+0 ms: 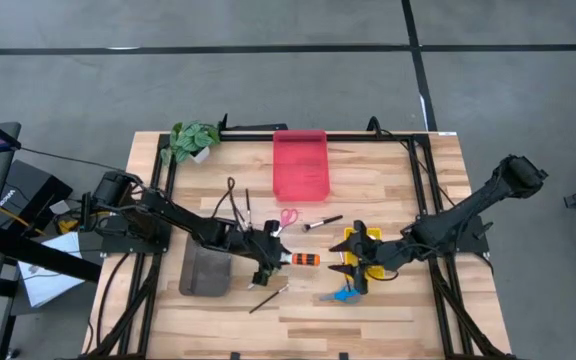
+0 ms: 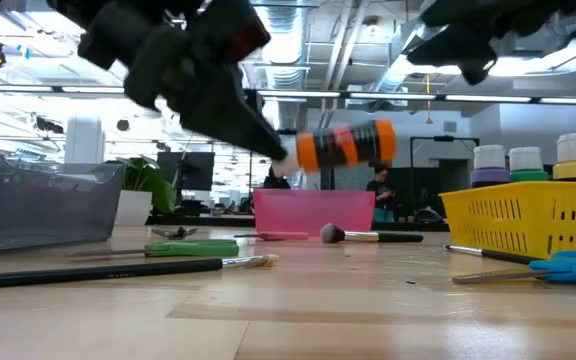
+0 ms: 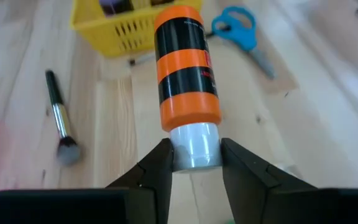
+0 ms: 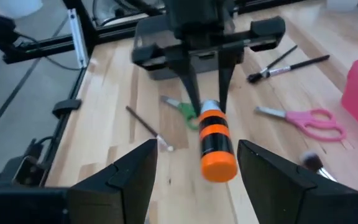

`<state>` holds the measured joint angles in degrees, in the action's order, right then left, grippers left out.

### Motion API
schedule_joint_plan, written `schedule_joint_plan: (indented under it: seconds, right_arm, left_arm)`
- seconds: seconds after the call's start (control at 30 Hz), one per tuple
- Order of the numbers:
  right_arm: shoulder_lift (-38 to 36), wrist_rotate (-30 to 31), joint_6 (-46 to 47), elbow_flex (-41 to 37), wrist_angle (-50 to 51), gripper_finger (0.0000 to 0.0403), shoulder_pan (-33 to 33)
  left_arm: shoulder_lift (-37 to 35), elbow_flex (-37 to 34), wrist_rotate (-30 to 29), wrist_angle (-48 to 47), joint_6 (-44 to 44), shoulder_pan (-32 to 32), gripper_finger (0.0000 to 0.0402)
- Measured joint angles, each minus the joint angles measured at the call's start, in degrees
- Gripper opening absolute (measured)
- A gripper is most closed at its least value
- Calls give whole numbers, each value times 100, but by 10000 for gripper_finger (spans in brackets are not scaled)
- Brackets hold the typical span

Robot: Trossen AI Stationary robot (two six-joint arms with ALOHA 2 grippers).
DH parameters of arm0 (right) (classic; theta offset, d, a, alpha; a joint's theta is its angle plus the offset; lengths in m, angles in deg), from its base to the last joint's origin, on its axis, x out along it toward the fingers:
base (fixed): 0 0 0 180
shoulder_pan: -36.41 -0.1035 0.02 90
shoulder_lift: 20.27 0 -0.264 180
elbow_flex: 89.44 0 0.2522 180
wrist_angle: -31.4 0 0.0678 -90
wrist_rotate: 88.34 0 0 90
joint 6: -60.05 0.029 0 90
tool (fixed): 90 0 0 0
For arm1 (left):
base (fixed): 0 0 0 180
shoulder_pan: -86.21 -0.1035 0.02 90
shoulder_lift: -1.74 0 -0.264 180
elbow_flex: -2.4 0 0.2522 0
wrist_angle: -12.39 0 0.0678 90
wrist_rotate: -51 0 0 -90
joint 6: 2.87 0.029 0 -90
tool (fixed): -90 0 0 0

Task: Pick & Place Paint Supplies
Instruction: Put the orange paint bottle into the yellow bin

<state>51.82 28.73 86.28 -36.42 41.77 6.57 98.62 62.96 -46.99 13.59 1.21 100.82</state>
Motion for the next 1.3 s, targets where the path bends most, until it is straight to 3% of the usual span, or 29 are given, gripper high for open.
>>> schedule_joint_plan:
  seconds: [0.23, 0.47, 1.03, 1.3]
  right_arm:
    - [344, -313, -366, 0, -731, 212, 473]
    - [705, -769, -439, 220, -792, 178, 742]
    - [879, -1088, -587, 247, -786, 10, 735]
    - [881, -1085, -853, 247, -1016, 12, 675]
  left_arm:
    - [-433, 0, 87, 19, 24, 50, 106]
    - [-474, 0, 74, 81, 89, 41, 106]
    - [-799, -10, -313, 504, 143, 0, 105]
    - [-1069, 2, -301, 283, 140, -4, 103]
